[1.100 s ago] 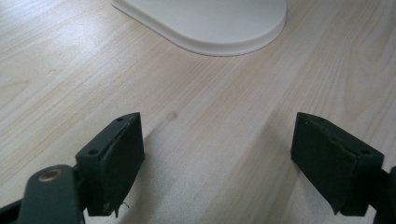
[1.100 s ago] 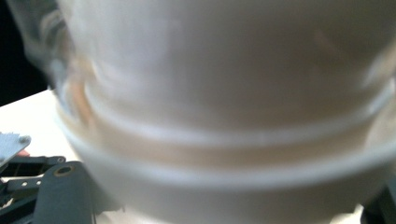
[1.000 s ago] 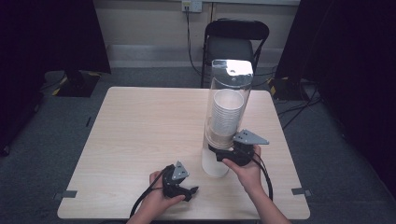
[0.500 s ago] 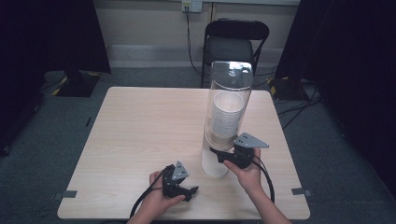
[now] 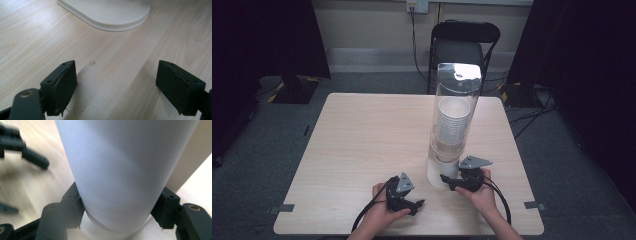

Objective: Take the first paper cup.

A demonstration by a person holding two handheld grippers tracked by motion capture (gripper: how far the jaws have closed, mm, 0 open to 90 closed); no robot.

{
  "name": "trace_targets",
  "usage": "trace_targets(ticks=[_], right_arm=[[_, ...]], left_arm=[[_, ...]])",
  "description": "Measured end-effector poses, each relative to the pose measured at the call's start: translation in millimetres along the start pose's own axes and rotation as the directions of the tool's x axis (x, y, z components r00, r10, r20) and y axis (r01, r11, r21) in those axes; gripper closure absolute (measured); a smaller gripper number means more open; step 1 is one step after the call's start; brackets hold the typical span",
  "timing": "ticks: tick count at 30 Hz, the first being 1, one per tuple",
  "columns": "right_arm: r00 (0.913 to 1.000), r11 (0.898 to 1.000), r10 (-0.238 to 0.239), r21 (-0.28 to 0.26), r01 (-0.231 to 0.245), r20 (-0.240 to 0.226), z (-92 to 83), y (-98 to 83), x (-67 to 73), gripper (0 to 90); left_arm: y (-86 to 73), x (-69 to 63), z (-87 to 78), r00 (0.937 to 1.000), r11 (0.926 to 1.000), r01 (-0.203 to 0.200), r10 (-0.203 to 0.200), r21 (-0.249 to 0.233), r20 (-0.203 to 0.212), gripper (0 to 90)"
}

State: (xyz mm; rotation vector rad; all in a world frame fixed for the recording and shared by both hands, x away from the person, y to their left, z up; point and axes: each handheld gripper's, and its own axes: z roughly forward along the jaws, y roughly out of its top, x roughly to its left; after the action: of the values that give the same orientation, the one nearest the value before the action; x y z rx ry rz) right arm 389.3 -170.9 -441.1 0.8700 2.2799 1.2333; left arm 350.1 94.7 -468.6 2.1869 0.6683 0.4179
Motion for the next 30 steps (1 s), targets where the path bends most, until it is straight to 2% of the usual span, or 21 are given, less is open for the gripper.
trace_targets(ticks=[7,12,15,20,21,22,23,24,26,28,29,30], right_arm=[[0.9998,0.999,-0.016,0.033,0.017,-0.012,-3.2,-10.9,3.1,35.8],[1.0000,1.000,-0.004,0.022,0.004,-0.006,-6.8,-14.1,2.9,35.7],[0.9999,0.999,-0.017,0.028,0.017,-0.004,-9.0,-16.2,6.4,35.6],[0.9994,0.999,-0.033,0.035,0.034,-0.013,-12.0,-18.8,10.4,35.6],[0.9979,0.997,-0.064,0.040,0.064,-0.012,-13.2,-19.6,14.5,35.5],[0.9974,0.997,-0.071,0.041,0.071,-0.016,-13.6,-19.7,16.1,35.5],[0.9968,0.996,-0.078,0.037,0.079,-0.019,-14.1,-19.6,18.1,35.5],[0.9957,0.995,-0.089,0.033,0.090,-0.027,-14.7,-19.4,20.1,35.5],[0.9949,0.995,-0.097,0.030,0.097,-0.028,-15.7,-19.6,21.9,35.5],[0.9917,0.992,-0.125,0.028,0.126,-0.029,-16.4,-20.1,23.4,35.4],[0.9905,0.991,-0.134,0.024,0.135,-0.030,-16.4,-20.3,24.3,35.4],[0.9896,0.990,-0.140,0.028,0.141,-0.036,-16.1,-20.5,25.6,35.4]], left_arm=[[0.0,-0.2,0.0,1.0000,1.0000,0.001,-0.001,0.000,-0.001,16.6],[0.1,-0.1,-0.2,1.0000,1.0000,0.000,0.000,0.001,-0.002,16.7],[0.1,0.2,0.0,1.0000,1.0000,0.004,-0.004,-0.005,-0.002,17.2],[0.0,2.5,-0.9,0.9997,0.9997,0.023,-0.022,-0.011,0.004,20.1],[1.4,3.8,-2.2,0.9988,0.9989,0.047,-0.047,-0.004,0.013,21.9],[2.9,5.8,-3.8,0.9980,0.9983,0.058,-0.058,0.003,0.024,23.7],[4.5,8.3,-5.9,0.9959,0.9967,0.080,-0.079,-0.012,0.044,24.3],[6.0,10.3,-8.5,0.9951,0.9960,0.085,-0.083,-0.028,0.052,24.3],[9.7,12.9,-14.5,0.9923,0.9906,0.118,-0.114,-0.070,0.048,24.4],[11.8,15.4,-18.4,0.9920,0.9886,0.121,-0.118,-0.089,0.047,25.0],[15.9,19.8,-27.1,0.9888,0.9807,0.146,-0.141,-0.129,0.049,25.5],[17.6,21.6,-30.5,0.9877,0.9782,0.154,-0.148,-0.139,0.051,27.1]])
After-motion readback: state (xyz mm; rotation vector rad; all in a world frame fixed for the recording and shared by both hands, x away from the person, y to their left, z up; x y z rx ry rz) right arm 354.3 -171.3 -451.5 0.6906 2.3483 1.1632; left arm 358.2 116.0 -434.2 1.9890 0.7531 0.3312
